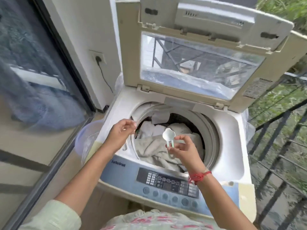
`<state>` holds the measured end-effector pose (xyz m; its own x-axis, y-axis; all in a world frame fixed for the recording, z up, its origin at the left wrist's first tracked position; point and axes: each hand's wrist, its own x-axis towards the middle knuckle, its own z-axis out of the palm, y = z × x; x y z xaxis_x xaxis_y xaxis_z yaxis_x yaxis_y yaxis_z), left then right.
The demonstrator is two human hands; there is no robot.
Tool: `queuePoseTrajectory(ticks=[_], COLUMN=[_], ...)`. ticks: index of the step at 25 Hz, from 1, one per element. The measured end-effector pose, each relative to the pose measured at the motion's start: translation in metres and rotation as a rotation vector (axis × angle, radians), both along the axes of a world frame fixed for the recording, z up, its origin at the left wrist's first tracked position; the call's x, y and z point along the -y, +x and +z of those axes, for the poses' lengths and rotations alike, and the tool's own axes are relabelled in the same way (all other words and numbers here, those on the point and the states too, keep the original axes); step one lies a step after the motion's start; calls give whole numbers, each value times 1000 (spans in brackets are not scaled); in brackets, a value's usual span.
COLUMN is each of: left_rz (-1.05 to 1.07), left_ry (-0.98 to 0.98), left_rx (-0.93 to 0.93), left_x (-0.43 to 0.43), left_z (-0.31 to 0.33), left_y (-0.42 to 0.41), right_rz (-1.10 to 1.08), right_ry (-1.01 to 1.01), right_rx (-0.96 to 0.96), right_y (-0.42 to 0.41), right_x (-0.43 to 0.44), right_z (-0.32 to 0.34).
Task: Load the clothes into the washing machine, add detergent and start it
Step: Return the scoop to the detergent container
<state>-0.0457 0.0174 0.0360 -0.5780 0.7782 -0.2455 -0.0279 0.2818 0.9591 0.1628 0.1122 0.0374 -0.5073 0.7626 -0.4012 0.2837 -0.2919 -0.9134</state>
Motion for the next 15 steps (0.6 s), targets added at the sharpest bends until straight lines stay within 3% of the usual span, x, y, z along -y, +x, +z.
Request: queuePoseTrajectory(ticks=[4, 9, 15], left_rz=[247, 586, 1063], left_ry=[103, 62, -94], left_rx=[-40, -111, -42], left_x=[95, 254, 442], left_z=[14, -3, -24], left_y=[27, 79, 182], right_rz=[174, 522, 974], right_ry=[-49, -85, -274], right_rx=[-148, -241, -82], right_y=[-1, -10, -14], right_x=[52, 138, 289], right_z=[39, 47, 3])
